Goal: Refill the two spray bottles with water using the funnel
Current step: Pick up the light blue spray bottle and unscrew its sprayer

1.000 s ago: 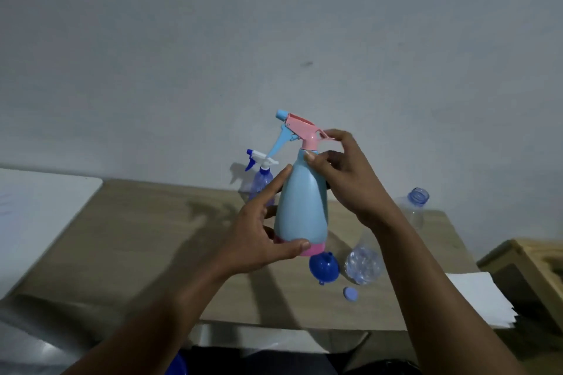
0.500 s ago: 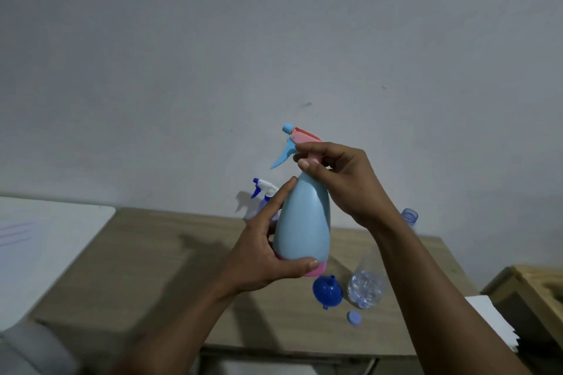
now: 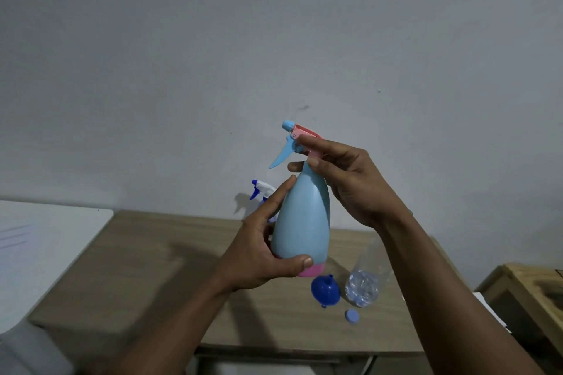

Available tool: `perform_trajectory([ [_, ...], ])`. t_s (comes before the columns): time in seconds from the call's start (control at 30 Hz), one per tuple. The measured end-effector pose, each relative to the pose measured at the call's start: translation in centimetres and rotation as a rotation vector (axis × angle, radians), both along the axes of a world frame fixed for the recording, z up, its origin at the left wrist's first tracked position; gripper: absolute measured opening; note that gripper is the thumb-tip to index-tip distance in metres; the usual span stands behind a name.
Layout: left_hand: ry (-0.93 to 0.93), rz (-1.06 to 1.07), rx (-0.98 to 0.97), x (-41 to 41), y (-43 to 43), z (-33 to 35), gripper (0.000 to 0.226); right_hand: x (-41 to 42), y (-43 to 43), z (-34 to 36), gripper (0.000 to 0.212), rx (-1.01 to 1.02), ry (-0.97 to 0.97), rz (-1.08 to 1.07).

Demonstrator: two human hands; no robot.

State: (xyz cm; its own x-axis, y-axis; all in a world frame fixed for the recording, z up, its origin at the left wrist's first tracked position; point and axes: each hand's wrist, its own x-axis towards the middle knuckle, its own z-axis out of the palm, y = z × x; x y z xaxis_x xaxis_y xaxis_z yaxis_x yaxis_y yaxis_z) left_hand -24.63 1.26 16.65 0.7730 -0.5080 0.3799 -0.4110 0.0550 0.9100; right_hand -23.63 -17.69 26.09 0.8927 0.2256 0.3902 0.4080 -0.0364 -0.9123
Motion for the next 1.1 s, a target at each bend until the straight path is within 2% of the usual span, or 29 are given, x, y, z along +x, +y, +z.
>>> perform_trajectory([
  [0.1,-0.01,0.004,-0.004,0.0,0.1,0.3,0.109,0.2,0.4,0.1,0.036,-0.118,-0.091,-0.123],
  [0.17,-0.025,0.005,0.007,0.1,0.2,0.4,0.109,0.3,0.4,0.1,0.038,-0.11,-0.106,-0.132],
  [0.33,-0.05,0.021,0.019,0.6,0.5,0.5,0.11,0.3,0.5,0.5,0.041,0.031,-0.058,0.005],
  [0.53,-0.059,0.036,0.034,1.0,0.6,0.4,0.11,0.7,0.3,0.5,0.045,0.054,0.022,0.088],
  [0.73,-0.073,0.062,0.052,1.6,0.4,0.2,0.109,1.5,1.1,0.2,0.04,-0.116,-0.108,-0.158],
  [1.1,-0.126,0.107,0.116,2.7,0.3,-0.6,0.109,2.7,0.4,-0.3,0.047,0.009,-0.05,0.007],
])
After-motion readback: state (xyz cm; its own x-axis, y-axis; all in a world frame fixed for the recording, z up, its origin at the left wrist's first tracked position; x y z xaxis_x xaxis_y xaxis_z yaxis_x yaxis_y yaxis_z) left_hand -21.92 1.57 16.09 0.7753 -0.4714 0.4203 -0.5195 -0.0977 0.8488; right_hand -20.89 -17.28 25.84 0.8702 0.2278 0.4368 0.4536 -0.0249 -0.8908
